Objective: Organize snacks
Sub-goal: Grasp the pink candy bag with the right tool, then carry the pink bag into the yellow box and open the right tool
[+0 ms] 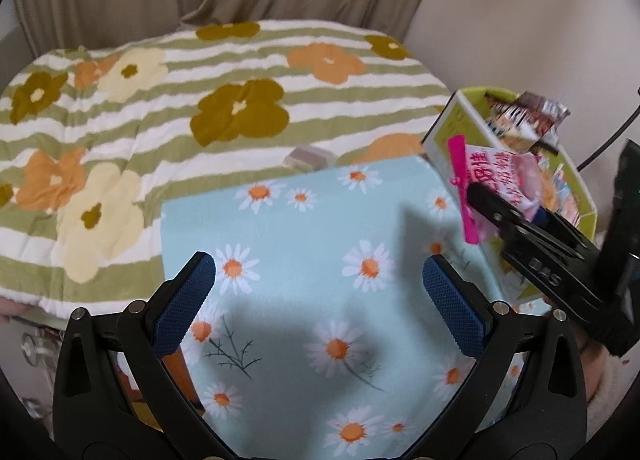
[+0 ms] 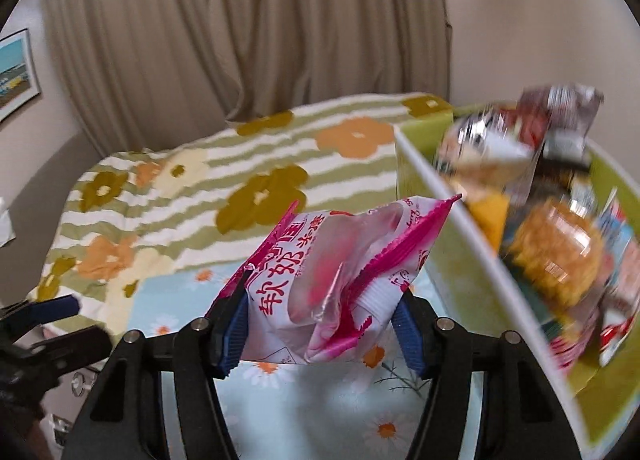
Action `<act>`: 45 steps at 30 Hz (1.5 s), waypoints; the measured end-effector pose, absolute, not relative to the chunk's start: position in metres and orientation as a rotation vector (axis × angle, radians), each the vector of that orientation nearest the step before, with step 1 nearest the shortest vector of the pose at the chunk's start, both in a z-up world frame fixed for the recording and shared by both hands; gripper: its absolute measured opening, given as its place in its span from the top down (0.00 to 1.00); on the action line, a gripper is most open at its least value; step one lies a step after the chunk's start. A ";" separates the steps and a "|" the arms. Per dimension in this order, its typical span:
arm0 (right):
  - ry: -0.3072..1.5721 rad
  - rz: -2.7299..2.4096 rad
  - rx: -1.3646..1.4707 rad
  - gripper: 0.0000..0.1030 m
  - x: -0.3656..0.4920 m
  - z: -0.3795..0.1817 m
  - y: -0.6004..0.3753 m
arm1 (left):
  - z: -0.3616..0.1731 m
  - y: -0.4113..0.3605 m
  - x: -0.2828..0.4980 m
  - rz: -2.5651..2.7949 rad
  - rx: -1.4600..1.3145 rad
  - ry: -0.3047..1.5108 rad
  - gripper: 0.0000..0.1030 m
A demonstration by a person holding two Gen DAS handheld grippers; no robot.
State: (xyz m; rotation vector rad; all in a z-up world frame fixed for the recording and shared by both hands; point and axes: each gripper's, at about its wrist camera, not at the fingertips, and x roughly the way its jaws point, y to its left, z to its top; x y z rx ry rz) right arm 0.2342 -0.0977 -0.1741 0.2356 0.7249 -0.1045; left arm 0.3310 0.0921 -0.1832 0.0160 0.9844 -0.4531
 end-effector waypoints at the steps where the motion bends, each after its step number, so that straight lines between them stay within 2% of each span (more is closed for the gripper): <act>1: 0.717 -0.093 0.238 0.43 0.228 -0.163 -0.104 | -0.176 0.088 0.329 -0.449 0.015 0.975 0.00; 8: 0.686 -0.032 0.261 0.43 0.194 -0.115 -0.164 | -0.135 0.042 0.303 -0.407 0.009 0.932 0.00; 15: 0.703 0.018 0.216 0.43 0.163 -0.094 -0.246 | -0.114 -0.032 0.264 -0.384 -0.037 0.900 0.00; 25: 0.776 0.131 0.140 0.43 0.151 -0.103 -0.324 | -0.113 -0.142 0.219 -0.338 -0.059 0.880 0.00; 33: 0.854 0.245 0.130 0.42 0.151 -0.124 -0.316 | -0.119 -0.146 0.200 -0.269 -0.066 0.902 0.00; 34: 0.867 0.253 0.129 0.41 0.153 -0.127 -0.312 | -0.119 -0.144 0.199 -0.262 -0.068 0.905 0.00; 35: 0.881 0.259 0.126 0.35 0.155 -0.130 -0.309 | -0.120 -0.141 0.198 -0.253 -0.074 0.907 0.00; 36: 0.883 0.257 0.126 0.21 0.155 -0.131 -0.308 | -0.120 -0.136 0.197 -0.246 -0.080 0.909 0.00; 38: 0.858 0.262 0.138 0.04 0.151 -0.128 -0.309 | -0.120 -0.131 0.194 -0.232 -0.089 0.914 0.00; 45: 0.863 0.206 0.171 0.03 0.141 -0.127 -0.325 | -0.119 -0.121 0.182 -0.198 -0.091 0.915 0.00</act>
